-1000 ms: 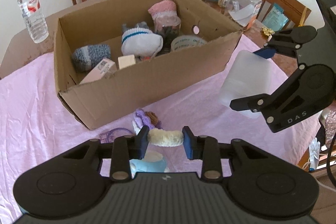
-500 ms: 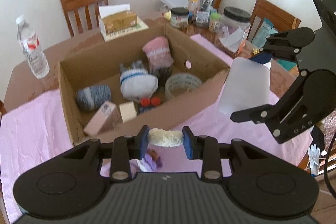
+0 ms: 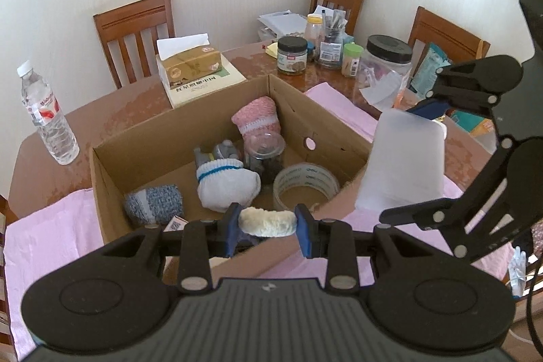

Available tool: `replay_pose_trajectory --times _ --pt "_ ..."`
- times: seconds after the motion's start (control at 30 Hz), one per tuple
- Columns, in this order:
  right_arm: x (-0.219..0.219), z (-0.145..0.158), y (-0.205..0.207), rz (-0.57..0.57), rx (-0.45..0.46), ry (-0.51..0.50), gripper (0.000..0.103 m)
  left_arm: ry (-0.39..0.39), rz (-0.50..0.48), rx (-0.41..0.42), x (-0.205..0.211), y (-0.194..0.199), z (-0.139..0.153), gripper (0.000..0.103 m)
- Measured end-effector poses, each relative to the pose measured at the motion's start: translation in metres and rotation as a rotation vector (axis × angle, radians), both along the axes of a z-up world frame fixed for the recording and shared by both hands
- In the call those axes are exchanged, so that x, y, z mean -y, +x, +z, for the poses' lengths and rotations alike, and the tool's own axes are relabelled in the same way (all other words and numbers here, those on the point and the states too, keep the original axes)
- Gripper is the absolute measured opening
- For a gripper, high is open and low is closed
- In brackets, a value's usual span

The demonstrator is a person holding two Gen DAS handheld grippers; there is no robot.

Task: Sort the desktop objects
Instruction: 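Carry the cream roll and plastic box with both tools over the cardboard box, then open the left tool to drop the roll while the right tool releases the plastic box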

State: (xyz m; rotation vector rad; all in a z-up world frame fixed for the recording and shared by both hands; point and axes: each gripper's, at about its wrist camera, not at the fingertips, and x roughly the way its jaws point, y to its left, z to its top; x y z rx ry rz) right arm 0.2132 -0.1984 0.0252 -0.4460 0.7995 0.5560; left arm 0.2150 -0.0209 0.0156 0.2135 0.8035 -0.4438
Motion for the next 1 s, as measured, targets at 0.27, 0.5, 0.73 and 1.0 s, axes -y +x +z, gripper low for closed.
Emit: replay_pose_trajectory --times 0.27,0.5,0.73,1.0 --pt "-0.001 0.001 0.009 0.03 0.009 -0.002 0.088 0.051 0.037 0.029 0.004 0.012 -0.004 0.069" --pt "-0.008 0.005 0.019 0.066 0.026 -0.01 0.088 0.047 0.059 -0.004 -0.006 0.003 -0.009 0.08" --pt "-0.018 0.008 0.03 0.102 0.032 -0.015 0.088 0.04 0.127 -0.045 -0.029 -0.015 -0.016 0.087" --pt "-0.032 0.01 0.042 0.152 0.022 -0.018 0.088 0.043 0.22 -0.093 -0.053 -0.042 -0.024 0.089"
